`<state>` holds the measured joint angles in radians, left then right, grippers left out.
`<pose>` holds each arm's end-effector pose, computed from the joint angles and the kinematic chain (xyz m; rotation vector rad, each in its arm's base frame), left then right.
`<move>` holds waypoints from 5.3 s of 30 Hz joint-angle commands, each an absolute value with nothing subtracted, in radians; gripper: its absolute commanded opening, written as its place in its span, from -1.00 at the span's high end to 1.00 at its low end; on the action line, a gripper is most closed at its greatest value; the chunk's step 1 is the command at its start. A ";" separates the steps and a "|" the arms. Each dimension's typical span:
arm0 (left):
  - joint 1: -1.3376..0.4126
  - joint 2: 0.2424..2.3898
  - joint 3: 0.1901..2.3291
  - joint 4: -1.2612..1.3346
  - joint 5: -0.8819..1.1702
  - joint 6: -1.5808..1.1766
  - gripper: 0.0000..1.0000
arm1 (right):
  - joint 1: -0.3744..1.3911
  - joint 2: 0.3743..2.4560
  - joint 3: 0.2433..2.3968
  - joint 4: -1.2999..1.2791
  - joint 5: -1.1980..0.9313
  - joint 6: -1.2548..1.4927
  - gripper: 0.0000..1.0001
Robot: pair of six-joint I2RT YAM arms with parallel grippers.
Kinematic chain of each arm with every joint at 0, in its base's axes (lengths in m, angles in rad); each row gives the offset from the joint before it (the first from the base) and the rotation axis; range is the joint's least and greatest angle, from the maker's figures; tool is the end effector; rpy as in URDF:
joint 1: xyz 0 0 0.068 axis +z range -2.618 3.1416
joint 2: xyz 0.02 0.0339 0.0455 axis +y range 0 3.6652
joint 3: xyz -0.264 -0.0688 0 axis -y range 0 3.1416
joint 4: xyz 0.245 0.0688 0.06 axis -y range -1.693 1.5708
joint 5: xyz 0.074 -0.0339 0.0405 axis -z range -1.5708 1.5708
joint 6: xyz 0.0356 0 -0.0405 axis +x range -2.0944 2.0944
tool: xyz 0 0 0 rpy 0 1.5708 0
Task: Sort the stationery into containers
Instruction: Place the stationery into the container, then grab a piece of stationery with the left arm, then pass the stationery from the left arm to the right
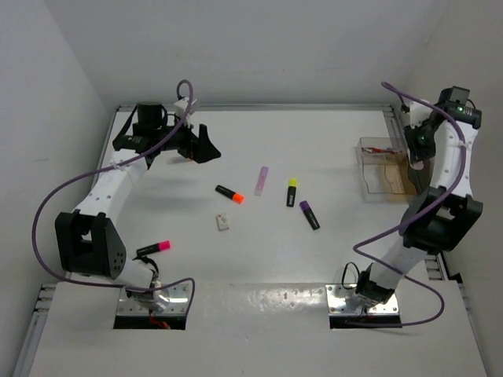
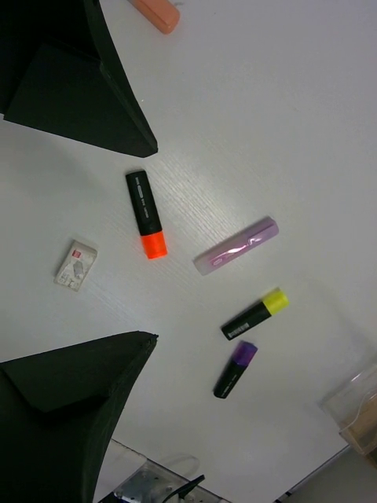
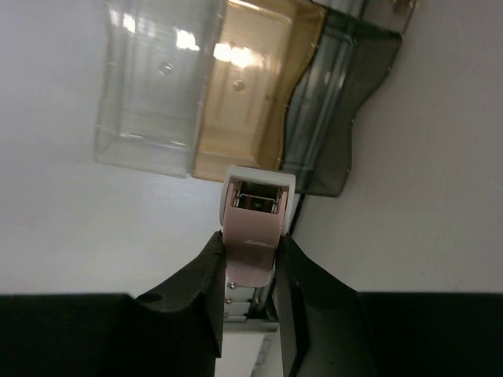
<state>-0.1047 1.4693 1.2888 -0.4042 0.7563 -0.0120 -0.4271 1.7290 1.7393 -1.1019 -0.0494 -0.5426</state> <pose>0.3240 -0.0586 0.3360 0.5326 2.0293 -0.8780 0.3252 -0.1461 0.3395 -0.1711 2.6790 -0.2470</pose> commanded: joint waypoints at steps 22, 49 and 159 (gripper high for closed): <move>-0.153 1.526 1.428 -0.494 0.729 0.035 -1.00 | -0.523 1.977 1.677 -0.848 0.130 -0.597 0.98; -0.155 1.542 1.443 -0.499 0.729 0.048 -1.00 | -0.462 2.174 1.824 -0.804 0.219 -0.630 0.05; -0.649 1.600 1.609 -0.477 0.589 0.140 0.64 | 0.166 1.488 1.373 -0.379 -0.907 0.821 -0.22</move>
<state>-0.6296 1.6070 1.5688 -0.4873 0.5964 0.1413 0.1459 1.4837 1.3304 -0.3908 -0.9195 0.8101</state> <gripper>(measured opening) 0.398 0.605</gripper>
